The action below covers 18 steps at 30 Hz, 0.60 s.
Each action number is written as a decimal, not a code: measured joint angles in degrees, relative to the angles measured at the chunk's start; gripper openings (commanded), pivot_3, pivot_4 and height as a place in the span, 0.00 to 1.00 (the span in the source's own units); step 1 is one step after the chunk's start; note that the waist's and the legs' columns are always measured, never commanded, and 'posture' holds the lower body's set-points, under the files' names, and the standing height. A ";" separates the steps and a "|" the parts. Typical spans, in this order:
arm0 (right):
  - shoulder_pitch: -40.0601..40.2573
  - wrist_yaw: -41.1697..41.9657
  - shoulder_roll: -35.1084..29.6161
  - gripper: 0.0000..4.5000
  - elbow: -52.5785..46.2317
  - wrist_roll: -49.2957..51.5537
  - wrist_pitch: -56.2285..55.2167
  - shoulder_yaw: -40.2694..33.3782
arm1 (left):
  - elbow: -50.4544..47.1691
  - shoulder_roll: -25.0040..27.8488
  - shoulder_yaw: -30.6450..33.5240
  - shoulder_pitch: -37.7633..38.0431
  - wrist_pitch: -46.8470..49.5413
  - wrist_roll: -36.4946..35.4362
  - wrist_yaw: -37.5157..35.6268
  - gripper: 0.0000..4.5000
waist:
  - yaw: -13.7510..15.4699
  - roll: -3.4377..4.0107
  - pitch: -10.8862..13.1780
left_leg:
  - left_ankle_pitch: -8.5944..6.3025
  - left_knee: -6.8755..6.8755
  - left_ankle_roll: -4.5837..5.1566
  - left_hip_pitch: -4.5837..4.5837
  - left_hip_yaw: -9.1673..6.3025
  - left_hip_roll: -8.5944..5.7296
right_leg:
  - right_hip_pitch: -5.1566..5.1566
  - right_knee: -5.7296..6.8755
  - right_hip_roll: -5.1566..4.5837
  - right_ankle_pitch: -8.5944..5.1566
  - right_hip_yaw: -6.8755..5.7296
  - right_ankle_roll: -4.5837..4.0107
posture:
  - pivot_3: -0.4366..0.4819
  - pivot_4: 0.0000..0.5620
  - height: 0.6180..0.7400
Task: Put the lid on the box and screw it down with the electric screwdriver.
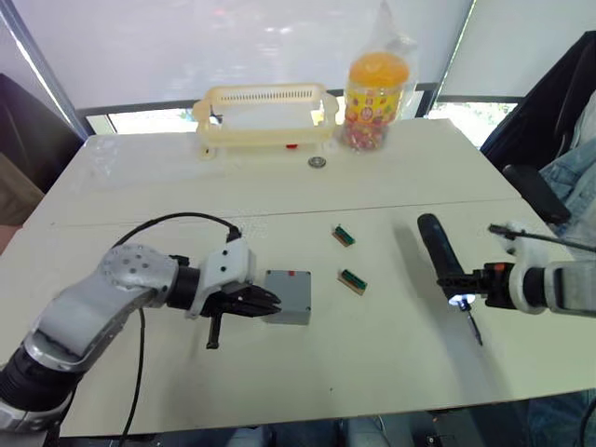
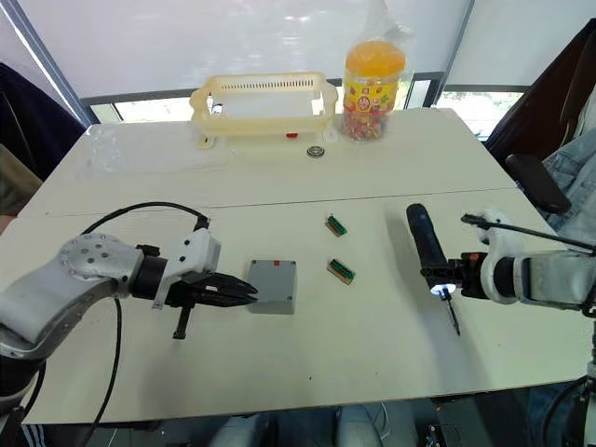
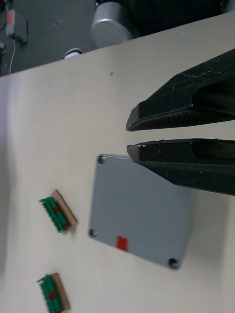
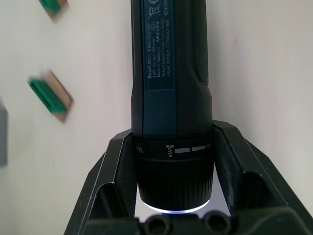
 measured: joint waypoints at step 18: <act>5.47 -5.11 -0.76 0.99 -7.20 -0.04 -14.57 7.17 | 7.03 -6.32 3.17 4.04 0.04 0.60 10.60 0.07 | 0.15 0.00 -0.02 | -0.01 0.34 0.01 0.02 -0.03 -0.04 | 0.17 0.02 0.01 0.13 0.07 0.21 | 0.48 0.27 1.00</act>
